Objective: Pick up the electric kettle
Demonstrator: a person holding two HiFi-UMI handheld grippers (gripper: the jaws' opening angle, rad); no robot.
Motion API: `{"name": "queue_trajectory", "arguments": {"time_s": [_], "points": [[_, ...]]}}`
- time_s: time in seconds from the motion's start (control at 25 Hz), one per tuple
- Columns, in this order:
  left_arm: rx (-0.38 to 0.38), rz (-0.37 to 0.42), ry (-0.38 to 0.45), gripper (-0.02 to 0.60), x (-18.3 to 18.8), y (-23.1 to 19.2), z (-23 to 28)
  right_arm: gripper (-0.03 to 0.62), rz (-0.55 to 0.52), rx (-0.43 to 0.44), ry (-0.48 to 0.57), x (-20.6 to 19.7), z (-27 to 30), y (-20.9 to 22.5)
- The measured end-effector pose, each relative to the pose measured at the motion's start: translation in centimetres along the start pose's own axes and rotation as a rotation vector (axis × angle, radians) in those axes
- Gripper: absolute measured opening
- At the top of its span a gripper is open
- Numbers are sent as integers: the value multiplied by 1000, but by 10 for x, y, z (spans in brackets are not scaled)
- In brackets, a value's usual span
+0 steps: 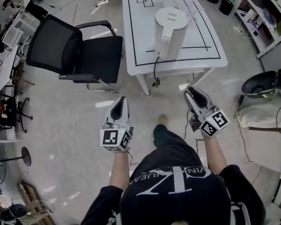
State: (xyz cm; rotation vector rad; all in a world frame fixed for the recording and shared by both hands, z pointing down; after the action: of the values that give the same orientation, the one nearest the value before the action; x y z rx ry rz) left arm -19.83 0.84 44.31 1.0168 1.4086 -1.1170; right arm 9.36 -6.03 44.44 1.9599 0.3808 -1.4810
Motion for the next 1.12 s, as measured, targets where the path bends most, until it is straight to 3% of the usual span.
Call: {"name": "queue_trajectory", "arguments": {"time_s": [0.4, 0.88, 1.12], "points": [[-32, -10, -22, 11, -1, -29, 65, 101, 2, 12, 7, 9, 63, 36], [-67, -10, -47, 11, -7, -61, 138, 155, 75, 133, 92, 19, 133, 57], [-85, -11, -54, 11, -6, -61, 147, 169, 56, 177, 86, 27, 159, 53]]}}
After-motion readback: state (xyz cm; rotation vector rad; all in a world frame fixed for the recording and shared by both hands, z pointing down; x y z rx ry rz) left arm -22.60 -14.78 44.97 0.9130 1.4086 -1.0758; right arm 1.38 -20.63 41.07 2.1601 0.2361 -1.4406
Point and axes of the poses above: the fingertips, and each gripper's own axes: z forward along the fingers, y to its right, x out of its top, the point moved 5 cm from there along -z, backward along the fingers, and after that the axes turned 9 degrees about y, right-handed, at the moved point
